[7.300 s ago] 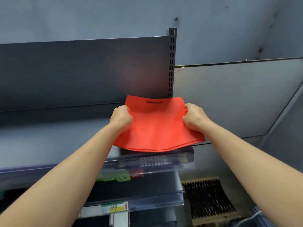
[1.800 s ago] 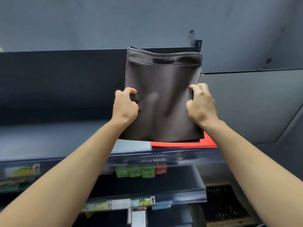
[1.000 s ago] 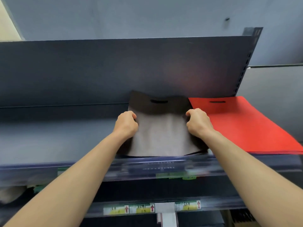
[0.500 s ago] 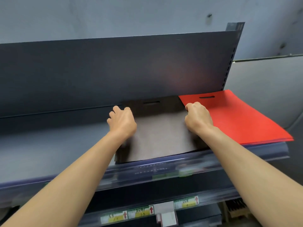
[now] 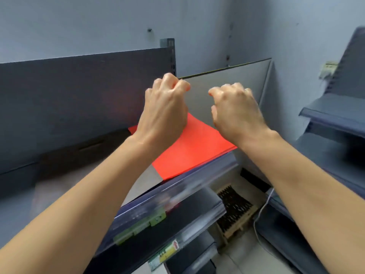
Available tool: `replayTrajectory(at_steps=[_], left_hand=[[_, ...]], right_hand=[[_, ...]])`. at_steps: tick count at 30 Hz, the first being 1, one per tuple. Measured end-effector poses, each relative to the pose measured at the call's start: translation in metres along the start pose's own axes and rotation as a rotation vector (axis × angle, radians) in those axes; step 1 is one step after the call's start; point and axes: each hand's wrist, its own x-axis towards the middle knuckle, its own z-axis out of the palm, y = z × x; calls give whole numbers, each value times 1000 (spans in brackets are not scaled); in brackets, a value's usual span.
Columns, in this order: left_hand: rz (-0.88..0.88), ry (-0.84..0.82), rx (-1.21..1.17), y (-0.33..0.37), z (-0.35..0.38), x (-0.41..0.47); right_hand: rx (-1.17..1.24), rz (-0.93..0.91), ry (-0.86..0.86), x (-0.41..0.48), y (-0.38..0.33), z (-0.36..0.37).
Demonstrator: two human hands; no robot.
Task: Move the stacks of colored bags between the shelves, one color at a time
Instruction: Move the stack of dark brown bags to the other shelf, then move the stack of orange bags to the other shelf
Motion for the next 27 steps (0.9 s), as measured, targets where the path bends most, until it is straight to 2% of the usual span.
replayTrajectory(at_steps=[5,10,19,27], left_hand=[[261,70,-14,103,44,39],[415,89,-105,215,90,70],[591,-28,-368,406,166,93],[653,-171,-434,491,229,119]], right_hand=[[-155,144,37,-27,110,-33],[-283,285,33,-67,220,-60],[-430,632,-73,-161,385,-104],[-481,848,-107,-193,460,-106]])
